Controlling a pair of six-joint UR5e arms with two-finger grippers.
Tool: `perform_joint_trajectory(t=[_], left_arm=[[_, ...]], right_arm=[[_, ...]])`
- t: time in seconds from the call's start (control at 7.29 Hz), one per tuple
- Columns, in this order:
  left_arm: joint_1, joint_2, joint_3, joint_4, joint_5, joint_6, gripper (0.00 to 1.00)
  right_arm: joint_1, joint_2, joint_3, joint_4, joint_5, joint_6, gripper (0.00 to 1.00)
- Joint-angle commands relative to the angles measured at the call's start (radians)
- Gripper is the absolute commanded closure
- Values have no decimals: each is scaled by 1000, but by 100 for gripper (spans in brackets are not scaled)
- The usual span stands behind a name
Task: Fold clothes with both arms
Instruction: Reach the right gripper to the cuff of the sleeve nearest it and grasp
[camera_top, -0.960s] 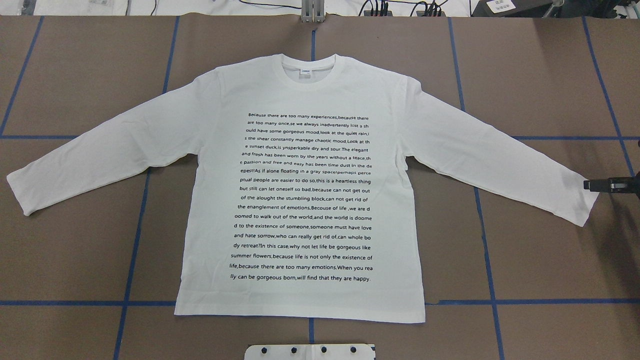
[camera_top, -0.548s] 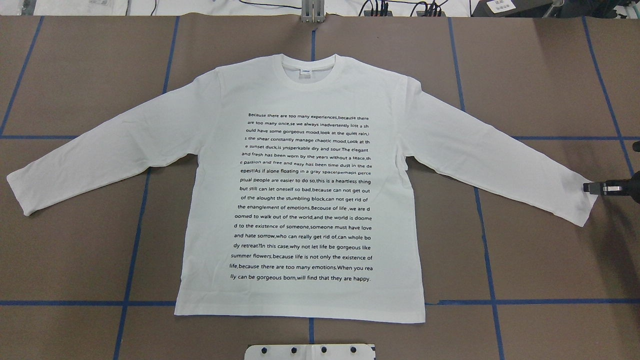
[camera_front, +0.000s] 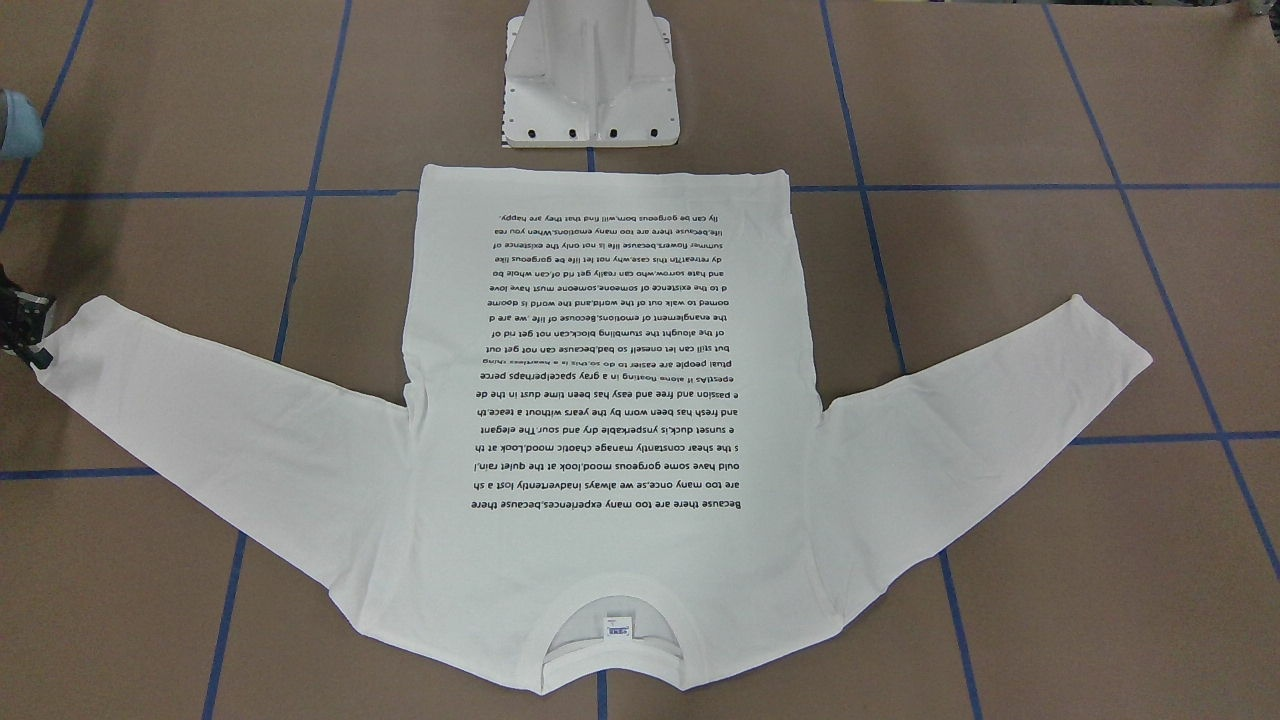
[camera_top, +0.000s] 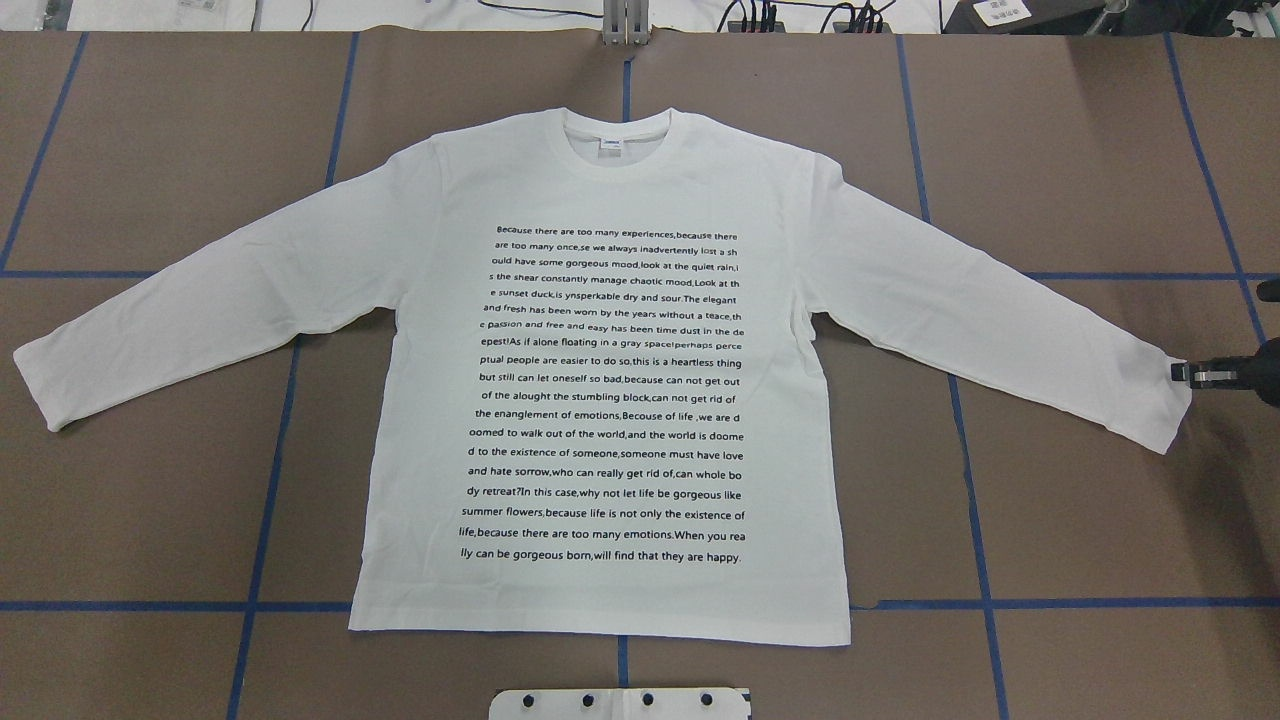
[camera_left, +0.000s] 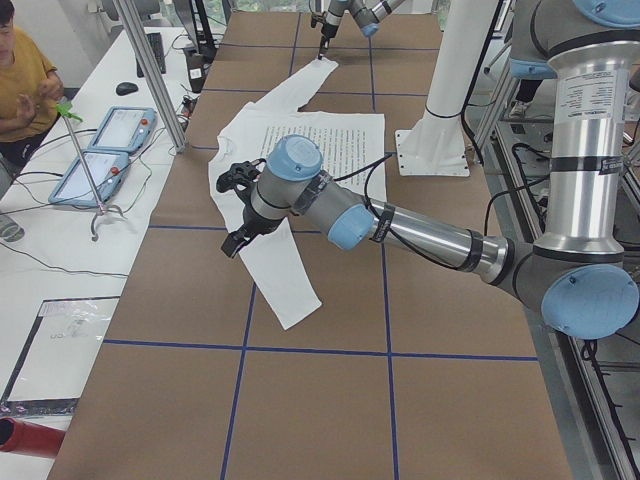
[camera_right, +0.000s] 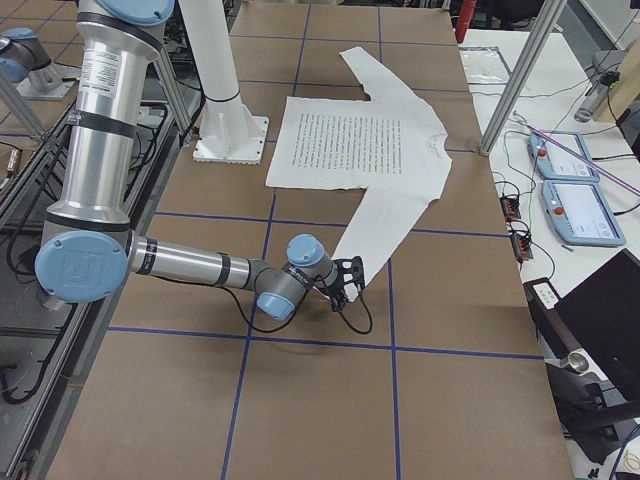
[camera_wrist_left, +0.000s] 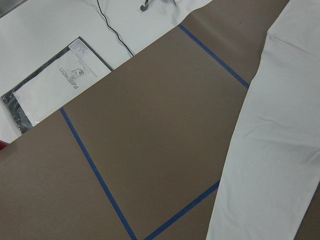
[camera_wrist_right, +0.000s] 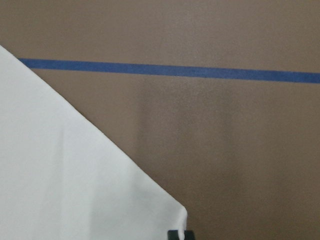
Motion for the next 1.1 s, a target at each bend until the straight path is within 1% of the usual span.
perform_joint_trajectory(t=[0.0, 0.14, 0.27, 0.41, 0.55, 0.69, 0.82, 0.96], left_arm=[[0, 1, 3, 0, 1, 2, 0], [0, 1, 3, -2, 0, 2, 0], [0, 1, 3, 0, 0, 2, 0], [0, 1, 7, 0, 0, 2, 0], [0, 1, 9, 0, 1, 2, 0], [0, 1, 9, 0, 0, 2, 0], [0, 1, 9, 0, 0, 2, 0], [0, 1, 12, 0, 0, 2, 0]], right_arm=[[17, -8, 60, -19, 19, -2, 100], [55, -5, 133, -117, 27, -2, 100], [58, 2, 280, -289, 10, -2, 100], [67, 56, 403, -478, -30, -1, 100], [64, 143, 481, -668, -94, 13, 100], [64, 269, 517, -855, -105, 14, 100], [60, 411, 525, -1024, -122, 37, 100], [10, 568, 522, -1187, -165, 106, 100]])
